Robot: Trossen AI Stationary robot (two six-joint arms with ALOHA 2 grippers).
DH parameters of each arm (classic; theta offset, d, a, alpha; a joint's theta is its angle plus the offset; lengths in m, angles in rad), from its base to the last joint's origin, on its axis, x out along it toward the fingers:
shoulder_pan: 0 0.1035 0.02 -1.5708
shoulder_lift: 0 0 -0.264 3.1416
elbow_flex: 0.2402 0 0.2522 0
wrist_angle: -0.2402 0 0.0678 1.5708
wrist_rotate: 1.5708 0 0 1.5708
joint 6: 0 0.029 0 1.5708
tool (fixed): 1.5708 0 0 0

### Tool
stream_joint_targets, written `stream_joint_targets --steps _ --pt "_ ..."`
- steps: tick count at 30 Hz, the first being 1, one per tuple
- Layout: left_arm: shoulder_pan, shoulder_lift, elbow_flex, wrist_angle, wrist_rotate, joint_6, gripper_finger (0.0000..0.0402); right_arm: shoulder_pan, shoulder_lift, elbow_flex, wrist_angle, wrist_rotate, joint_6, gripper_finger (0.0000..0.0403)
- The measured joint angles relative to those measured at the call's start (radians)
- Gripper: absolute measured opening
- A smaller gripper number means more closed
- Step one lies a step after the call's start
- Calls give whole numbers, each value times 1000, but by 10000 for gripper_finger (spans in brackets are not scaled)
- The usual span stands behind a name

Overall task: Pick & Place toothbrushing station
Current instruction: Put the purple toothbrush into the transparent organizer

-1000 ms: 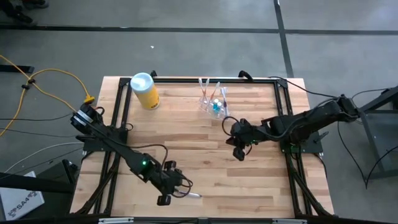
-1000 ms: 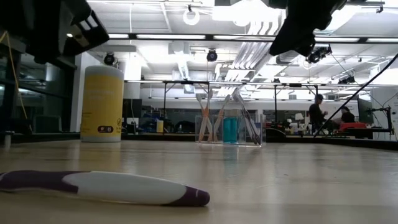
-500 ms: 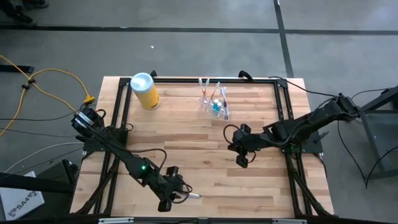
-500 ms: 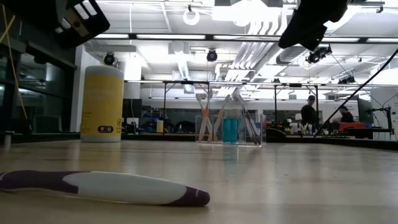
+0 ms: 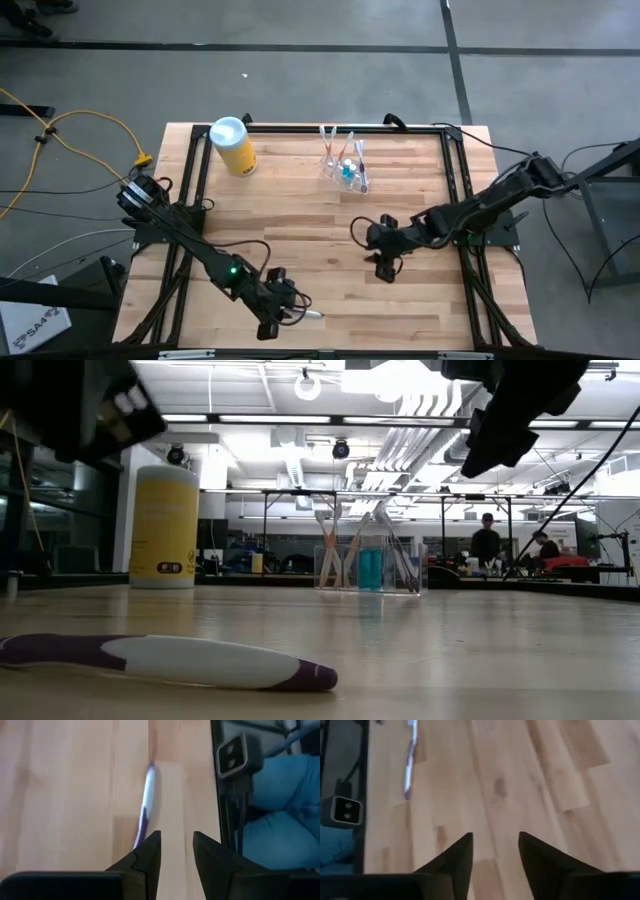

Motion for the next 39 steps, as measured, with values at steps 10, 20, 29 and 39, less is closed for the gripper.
stream_joint_targets --steps 10,20,29,39 --pt "1 46 -1 6 33 -28 110 42 42 0 92 -9 35 188" --pt "1 78 1 -19 30 1 110 42 42 0 134 -21 61 180" --pt "34 88 1 -28 7 51 110 42 42 0 150 -21 60 178" --pt "54 127 1 -13 10 184 110 42 42 0 149 -21 58 177"
